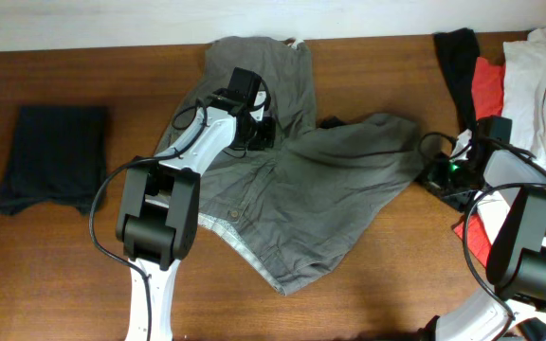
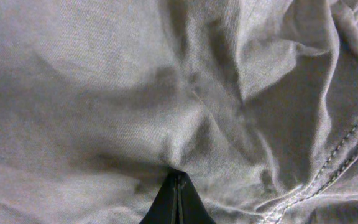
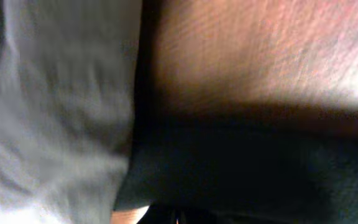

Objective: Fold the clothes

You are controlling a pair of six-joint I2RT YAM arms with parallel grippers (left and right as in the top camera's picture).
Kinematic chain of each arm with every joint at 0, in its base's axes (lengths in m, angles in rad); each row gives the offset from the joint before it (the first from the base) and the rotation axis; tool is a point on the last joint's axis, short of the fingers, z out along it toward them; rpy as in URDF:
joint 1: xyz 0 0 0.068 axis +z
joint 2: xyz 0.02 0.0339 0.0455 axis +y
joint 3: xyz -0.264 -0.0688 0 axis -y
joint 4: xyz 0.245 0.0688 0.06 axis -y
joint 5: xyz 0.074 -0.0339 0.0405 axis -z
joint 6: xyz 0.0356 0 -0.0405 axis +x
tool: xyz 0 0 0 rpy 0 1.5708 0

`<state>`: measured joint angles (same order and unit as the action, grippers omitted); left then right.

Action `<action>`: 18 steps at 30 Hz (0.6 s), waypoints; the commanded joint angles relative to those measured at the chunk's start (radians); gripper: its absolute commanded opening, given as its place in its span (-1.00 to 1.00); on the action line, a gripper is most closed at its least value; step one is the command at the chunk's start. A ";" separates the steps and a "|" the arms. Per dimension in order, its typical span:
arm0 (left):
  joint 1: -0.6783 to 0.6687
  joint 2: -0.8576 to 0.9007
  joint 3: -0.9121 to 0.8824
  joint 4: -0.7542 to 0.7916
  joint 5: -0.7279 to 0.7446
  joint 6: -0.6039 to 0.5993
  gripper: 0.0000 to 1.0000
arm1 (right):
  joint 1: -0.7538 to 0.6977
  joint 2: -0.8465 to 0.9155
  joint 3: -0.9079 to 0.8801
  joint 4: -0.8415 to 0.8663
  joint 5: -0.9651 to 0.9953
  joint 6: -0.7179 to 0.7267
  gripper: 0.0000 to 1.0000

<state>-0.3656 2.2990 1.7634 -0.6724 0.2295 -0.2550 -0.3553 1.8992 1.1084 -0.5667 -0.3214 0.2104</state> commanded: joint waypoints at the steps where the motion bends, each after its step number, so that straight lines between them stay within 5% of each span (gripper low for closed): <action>1: -0.003 0.015 0.001 -0.015 -0.051 -0.006 -0.98 | 0.005 0.008 -0.021 0.081 0.154 0.016 -0.92; 9: -0.002 0.050 0.001 -0.019 -0.078 -0.006 -0.98 | 0.005 0.008 -0.021 0.288 0.371 0.016 -0.90; 18: 0.002 0.065 0.001 -0.013 -0.115 -0.007 -0.97 | -0.054 0.007 0.005 0.452 0.556 0.016 -0.64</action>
<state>-0.3656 2.3089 1.7657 -0.6880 0.1608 -0.2554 -0.3759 1.8996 1.0946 -0.1284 0.1223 0.2218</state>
